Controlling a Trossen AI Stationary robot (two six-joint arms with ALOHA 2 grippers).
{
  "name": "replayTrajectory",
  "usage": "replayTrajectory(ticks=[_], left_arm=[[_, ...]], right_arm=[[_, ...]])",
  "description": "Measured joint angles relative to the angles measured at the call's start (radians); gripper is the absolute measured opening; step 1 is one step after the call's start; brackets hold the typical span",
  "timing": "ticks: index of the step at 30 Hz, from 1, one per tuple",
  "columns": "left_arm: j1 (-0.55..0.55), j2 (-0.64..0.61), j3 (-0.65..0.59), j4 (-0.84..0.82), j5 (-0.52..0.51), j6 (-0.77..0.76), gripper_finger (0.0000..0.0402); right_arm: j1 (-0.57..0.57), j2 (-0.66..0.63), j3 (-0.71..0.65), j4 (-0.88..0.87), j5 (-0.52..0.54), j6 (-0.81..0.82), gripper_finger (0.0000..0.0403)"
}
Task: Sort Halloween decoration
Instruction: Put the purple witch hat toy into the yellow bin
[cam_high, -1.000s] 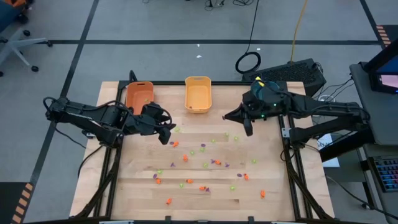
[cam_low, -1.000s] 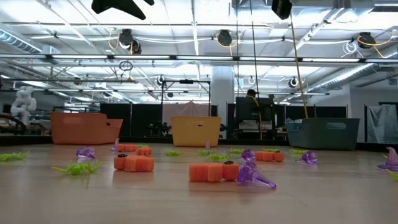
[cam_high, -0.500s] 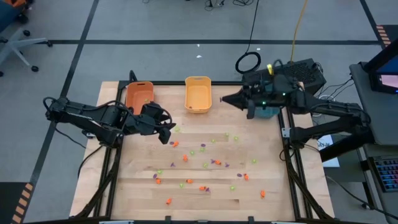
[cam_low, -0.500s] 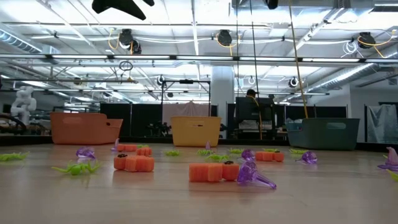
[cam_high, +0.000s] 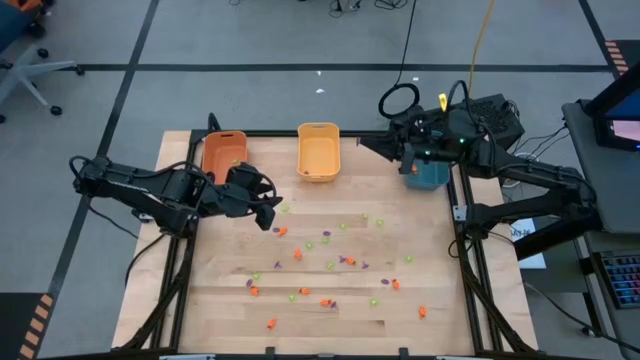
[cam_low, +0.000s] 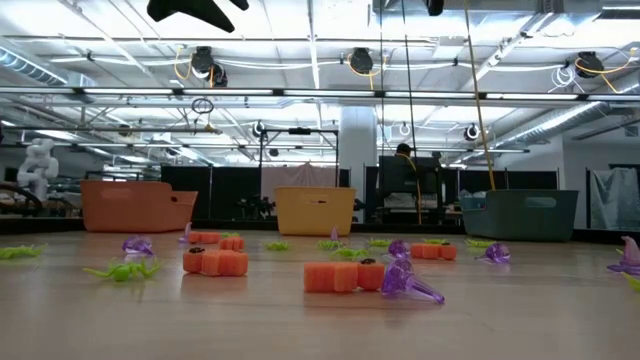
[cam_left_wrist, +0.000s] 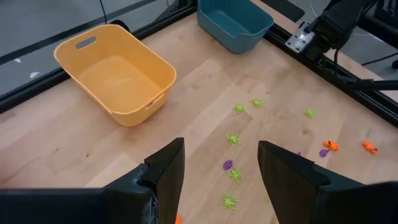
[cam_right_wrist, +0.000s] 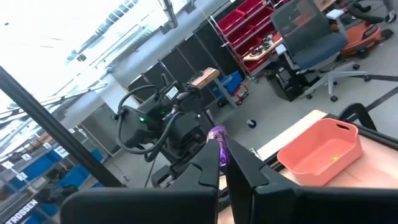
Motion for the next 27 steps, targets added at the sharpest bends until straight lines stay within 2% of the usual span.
replayTrajectory(ticks=[10, 15, 22, 27], left_arm=[[0.000, 0.000, 0.000, 0.000, -0.003, 0.000, 0.0203], [0.000, 0.000, 0.000, 0.000, -0.003, -0.001, 0.0203], [0.000, 0.000, 0.000, 0.000, -0.003, -0.001, 0.0203], [0.000, 0.000, 0.000, 0.000, -0.003, -0.001, 0.0203]], right_arm=[[0.000, 0.000, 0.000, 0.000, 0.000, 0.006, 0.0000], [0.000, 0.000, 0.000, 0.000, 0.000, -0.049, 0.0000], [0.000, 0.000, 0.000, 0.000, 0.000, -0.195, 0.0000], [0.000, 0.000, 0.000, 0.011, 0.000, -0.359, 0.0000]])
